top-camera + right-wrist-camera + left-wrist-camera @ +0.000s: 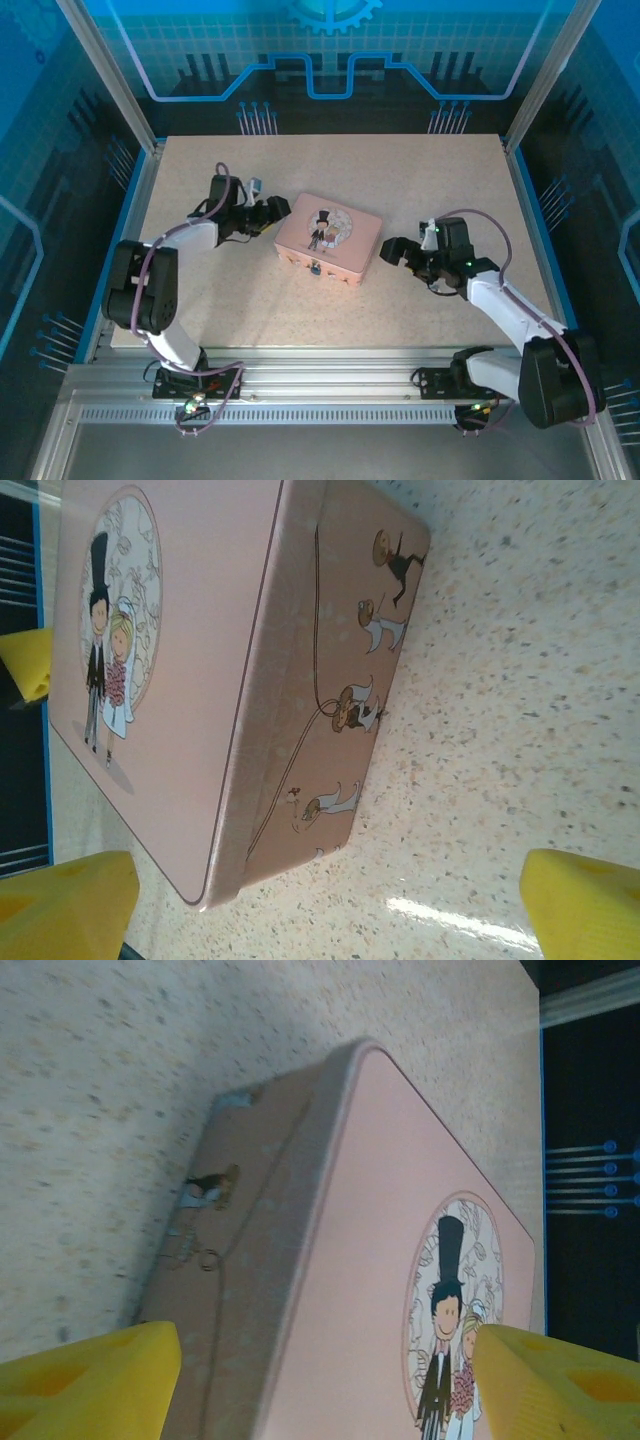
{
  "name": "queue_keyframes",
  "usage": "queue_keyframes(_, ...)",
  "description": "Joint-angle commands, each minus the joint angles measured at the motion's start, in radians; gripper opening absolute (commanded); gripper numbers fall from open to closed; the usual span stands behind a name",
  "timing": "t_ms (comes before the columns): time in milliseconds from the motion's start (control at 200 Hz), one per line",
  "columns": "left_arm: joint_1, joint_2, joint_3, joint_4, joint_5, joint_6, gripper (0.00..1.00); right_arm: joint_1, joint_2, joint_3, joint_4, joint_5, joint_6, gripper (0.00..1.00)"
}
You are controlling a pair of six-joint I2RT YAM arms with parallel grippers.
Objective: Unlock the padlock with the key
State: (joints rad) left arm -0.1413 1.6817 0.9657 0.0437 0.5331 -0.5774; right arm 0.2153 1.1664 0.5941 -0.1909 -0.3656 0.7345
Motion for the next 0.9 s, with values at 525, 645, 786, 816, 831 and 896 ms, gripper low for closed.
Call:
queue_keyframes(525, -0.118, -0.11, -0.197, 0.132, 0.045, -0.105, 0.68, 0.112, 0.386, 0.24, 0.116, -0.041, 0.033, 0.76)
queue_keyframes(645, -0.118, -0.122, -0.227, 0.178, 0.022, -0.141, 0.67, 0.119, 0.47, 0.335, 0.088, -0.05, 0.01, 0.74)
queue_keyframes(786, -0.118, -0.11, -0.199, 0.183, -0.013, -0.151, 0.67, 0.128, 0.572, 0.453, 0.047, -0.053, -0.022, 0.73)
queue_keyframes(816, -0.118, -0.102, -0.185, 0.18, -0.019, -0.152, 0.67, 0.128, 0.591, 0.473, 0.039, -0.052, -0.024, 0.73)
queue_keyframes(831, -0.118, -0.096, -0.178, 0.179, -0.021, -0.153, 0.67, 0.128, 0.599, 0.487, 0.035, -0.053, -0.026, 0.73)
queue_keyframes(896, -0.118, -0.066, -0.14, 0.168, -0.029, -0.15, 0.67, 0.128, 0.636, 0.533, 0.016, -0.049, -0.036, 0.73)
